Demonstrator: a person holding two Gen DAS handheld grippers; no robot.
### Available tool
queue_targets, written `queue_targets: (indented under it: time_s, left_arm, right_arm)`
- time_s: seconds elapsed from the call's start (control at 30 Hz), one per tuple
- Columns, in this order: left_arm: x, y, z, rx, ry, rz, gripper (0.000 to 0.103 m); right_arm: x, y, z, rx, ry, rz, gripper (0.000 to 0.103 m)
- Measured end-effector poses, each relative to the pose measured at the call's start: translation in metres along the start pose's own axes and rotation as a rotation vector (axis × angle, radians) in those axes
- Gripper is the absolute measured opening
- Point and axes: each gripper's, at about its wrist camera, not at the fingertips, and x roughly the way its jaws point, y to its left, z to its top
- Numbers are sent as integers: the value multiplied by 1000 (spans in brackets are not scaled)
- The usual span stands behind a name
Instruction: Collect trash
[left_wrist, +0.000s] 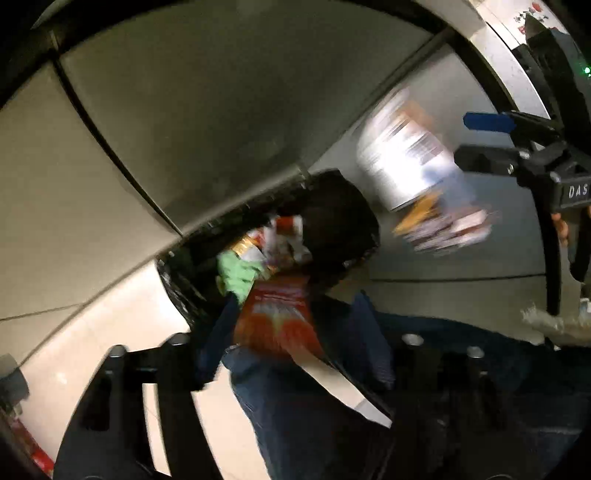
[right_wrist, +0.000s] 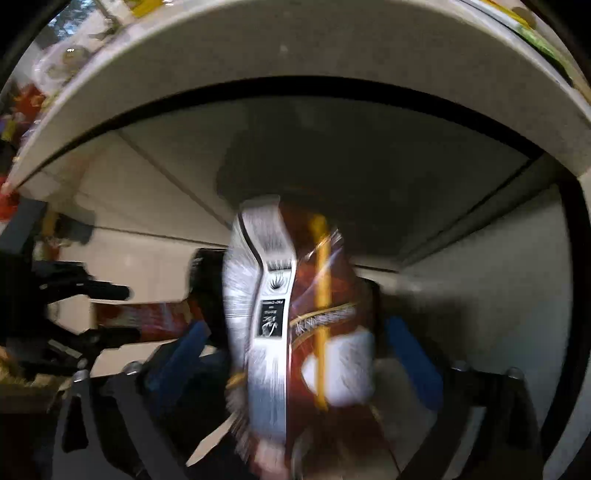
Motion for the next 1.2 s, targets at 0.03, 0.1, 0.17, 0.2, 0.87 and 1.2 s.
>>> queue_targets:
  time_s: [0.03,0.1,0.17,0.2,0.87,1.2]
  left_arm:
    - [-7,0,0,5,-19,17,69]
    - [-26,-2,6,-8,-62,60,74]
    - [-54,-3,11,-31,-120,93,75]
    - [-75,-7,14,-42,-160,121,79]
    - [-265,9,162,-301,-672,509,91]
    - [-271,18,190,-383,-728,609,91]
  right_arm:
    - [-3,0,1,-6,-7,-10,98]
    - [-10,-1,3,-13,-19,-15,98]
    - [-29,-1,6,-11,-52,-8,98]
    - [-38,0,8,-11,-70,-7,98]
    - [-220,6,173,-4,-672,-39,98]
    - [-209,-18,222,151,-704,-35,98]
